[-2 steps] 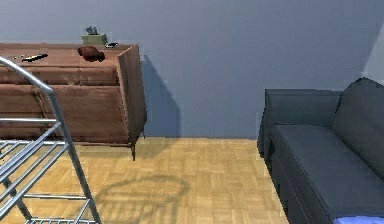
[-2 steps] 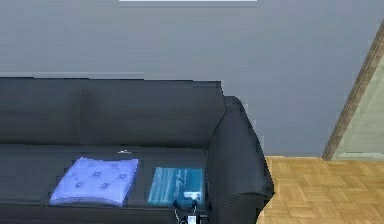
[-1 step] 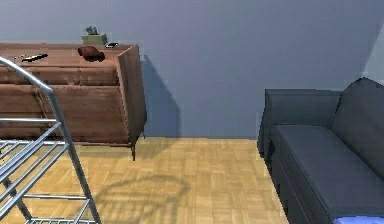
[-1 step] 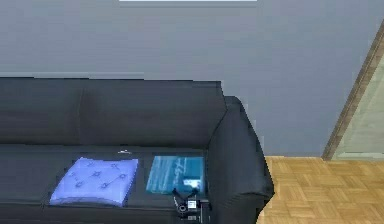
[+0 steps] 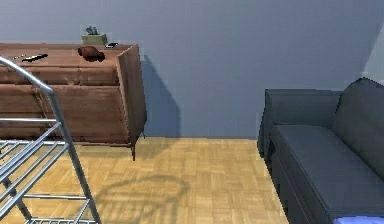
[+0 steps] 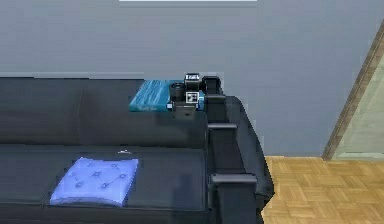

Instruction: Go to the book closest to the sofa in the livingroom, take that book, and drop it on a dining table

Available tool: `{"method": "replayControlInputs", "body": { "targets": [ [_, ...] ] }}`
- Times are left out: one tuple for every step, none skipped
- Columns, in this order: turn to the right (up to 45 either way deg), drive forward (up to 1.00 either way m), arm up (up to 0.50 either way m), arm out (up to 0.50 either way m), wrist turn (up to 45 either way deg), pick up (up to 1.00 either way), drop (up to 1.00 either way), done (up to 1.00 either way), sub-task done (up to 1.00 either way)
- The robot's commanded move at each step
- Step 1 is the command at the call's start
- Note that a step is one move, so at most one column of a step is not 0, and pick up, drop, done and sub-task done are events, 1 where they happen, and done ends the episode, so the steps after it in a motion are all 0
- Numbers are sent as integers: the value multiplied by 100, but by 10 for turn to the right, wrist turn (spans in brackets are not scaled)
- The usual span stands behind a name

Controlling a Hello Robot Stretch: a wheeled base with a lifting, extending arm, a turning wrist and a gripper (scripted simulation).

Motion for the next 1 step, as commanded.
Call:
{"method": "replayControlInputs", "body": {
  "targets": [
    [0,0,6,0,0,0,0,0,0]
  ]
}}
